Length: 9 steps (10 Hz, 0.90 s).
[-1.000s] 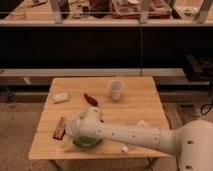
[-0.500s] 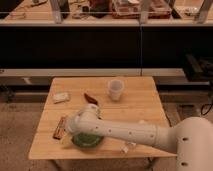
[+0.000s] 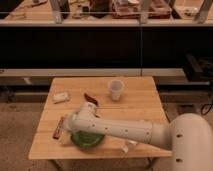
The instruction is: Place the eraser in the ceramic cup
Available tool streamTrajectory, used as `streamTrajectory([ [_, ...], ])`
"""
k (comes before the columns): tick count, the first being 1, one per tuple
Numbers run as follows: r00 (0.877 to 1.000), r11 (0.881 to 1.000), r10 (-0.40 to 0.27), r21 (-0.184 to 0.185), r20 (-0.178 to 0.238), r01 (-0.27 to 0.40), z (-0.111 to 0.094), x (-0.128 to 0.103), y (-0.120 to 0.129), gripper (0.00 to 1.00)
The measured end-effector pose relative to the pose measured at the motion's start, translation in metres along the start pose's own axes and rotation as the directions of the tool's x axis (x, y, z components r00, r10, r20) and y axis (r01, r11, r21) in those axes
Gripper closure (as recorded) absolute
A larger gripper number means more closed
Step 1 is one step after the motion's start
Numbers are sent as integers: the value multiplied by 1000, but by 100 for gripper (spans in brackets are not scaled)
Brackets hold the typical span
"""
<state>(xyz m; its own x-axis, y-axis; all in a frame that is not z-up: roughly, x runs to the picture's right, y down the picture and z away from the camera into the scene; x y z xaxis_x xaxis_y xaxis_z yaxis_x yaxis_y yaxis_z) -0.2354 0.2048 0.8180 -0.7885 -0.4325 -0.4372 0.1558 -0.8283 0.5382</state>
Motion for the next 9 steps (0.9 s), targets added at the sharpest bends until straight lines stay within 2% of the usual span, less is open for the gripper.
streamTrajectory([
  [9,998,999,43,1,48,-43,22,-10,10,20],
])
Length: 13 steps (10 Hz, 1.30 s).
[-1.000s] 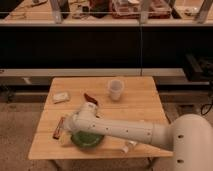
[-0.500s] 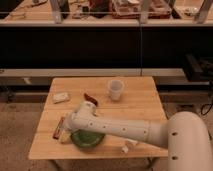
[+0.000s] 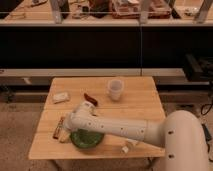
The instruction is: Place the eraser in the ceramic cup
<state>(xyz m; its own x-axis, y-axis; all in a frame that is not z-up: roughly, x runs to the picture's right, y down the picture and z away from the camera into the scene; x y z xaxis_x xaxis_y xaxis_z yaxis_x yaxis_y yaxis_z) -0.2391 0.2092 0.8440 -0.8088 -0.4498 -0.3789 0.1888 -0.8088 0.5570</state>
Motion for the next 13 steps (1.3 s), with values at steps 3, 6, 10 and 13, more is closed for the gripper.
streamTrajectory([
  [3,1000,1000,4,5,9,-4,4,0,1,20],
  [6,1000,1000,-5,8,8,5,6,2,3,39],
  [10,1000,1000,-13,14,-4,14,2,7,2,80],
  [13,999,999,-19,27,-28,19,-2,11,0,99],
])
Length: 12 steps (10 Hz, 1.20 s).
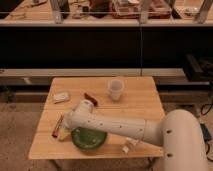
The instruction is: Place the eraser in the ceramic cup
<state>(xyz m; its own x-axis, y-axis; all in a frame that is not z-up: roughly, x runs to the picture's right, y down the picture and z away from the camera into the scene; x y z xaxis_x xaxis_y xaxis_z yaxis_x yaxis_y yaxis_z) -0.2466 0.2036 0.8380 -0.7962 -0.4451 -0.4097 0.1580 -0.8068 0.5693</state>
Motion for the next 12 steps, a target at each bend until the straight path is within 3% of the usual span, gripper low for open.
streamTrajectory([
  [3,994,999,-35,8,-105,36,-27,23,2,99],
  [4,989,998,-65,-7,-131,65,-50,29,8,99],
  [6,987,994,-102,-37,-124,98,-92,22,19,99],
  [8,994,995,-84,-58,-68,80,-134,-18,30,99],
  [9,997,997,-56,-58,-49,53,-144,-41,31,99],
  [12,998,994,54,-89,-38,-57,-180,-119,32,99],
])
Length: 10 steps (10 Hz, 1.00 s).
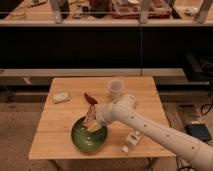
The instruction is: Place the eraser in the ceramic cup
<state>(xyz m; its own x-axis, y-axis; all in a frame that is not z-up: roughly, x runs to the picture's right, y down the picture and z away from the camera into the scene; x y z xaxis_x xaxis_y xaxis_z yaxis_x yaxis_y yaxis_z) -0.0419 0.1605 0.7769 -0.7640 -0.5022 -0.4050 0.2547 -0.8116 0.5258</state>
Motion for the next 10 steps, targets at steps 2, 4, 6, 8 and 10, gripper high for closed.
streamTrajectory([
  [2,999,998,27,-49,-16,-28,-29,-23,11,99],
  [4,999,994,50,-92,-11,-51,-54,-42,20,99],
  [6,997,986,74,-149,13,-71,-84,-64,31,99],
  [8,995,976,90,-200,31,-82,-111,-80,41,99],
  [10,993,965,119,-238,12,-113,-130,-89,56,99],
])
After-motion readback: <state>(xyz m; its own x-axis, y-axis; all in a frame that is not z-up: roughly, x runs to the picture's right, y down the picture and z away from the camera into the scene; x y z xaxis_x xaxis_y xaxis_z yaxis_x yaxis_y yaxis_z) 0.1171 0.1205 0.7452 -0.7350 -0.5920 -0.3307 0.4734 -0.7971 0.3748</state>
